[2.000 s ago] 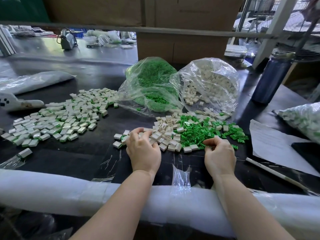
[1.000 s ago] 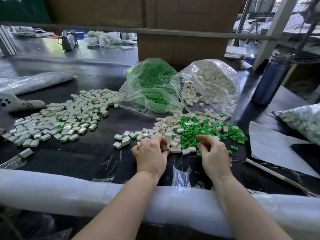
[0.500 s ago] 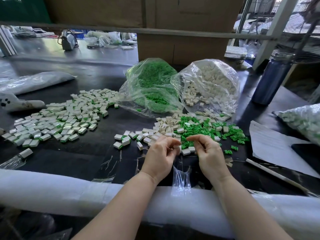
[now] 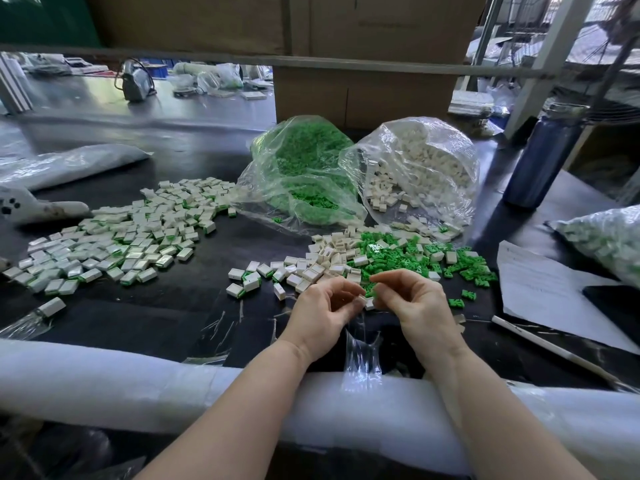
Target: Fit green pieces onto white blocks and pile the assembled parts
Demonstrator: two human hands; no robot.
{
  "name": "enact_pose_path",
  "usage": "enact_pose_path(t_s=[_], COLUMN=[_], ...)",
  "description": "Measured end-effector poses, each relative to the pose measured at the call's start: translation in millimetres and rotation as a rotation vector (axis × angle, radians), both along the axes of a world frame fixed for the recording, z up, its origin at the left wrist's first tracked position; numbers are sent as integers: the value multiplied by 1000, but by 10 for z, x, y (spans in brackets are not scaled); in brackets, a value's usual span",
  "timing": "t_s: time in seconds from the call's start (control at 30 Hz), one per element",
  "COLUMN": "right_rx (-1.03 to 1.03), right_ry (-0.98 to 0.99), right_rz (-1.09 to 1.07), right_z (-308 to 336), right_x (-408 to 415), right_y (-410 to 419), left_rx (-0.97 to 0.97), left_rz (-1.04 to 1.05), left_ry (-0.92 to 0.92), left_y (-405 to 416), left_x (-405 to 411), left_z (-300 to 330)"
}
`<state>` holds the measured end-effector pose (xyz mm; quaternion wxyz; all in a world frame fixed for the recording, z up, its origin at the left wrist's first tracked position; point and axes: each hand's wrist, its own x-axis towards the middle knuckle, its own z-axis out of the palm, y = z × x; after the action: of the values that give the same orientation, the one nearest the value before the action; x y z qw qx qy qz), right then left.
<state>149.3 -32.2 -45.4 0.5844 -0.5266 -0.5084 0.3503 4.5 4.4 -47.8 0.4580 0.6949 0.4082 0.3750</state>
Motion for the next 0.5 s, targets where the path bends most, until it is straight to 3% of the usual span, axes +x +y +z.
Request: enact_pose_path(t_s=[0.27, 0.5], right_rx=[-49, -66], right_ry=[10, -51], right_rz=[2, -42], right_z=[-12, -6], right_x=[-3, -30], right_y=[9, 2], left_rx=[-121, -116], left_rz=[-31, -24], left_ry=[-122, -123], left_y=[-6, 14], left_x=[-3, -19], left_z=[8, -8])
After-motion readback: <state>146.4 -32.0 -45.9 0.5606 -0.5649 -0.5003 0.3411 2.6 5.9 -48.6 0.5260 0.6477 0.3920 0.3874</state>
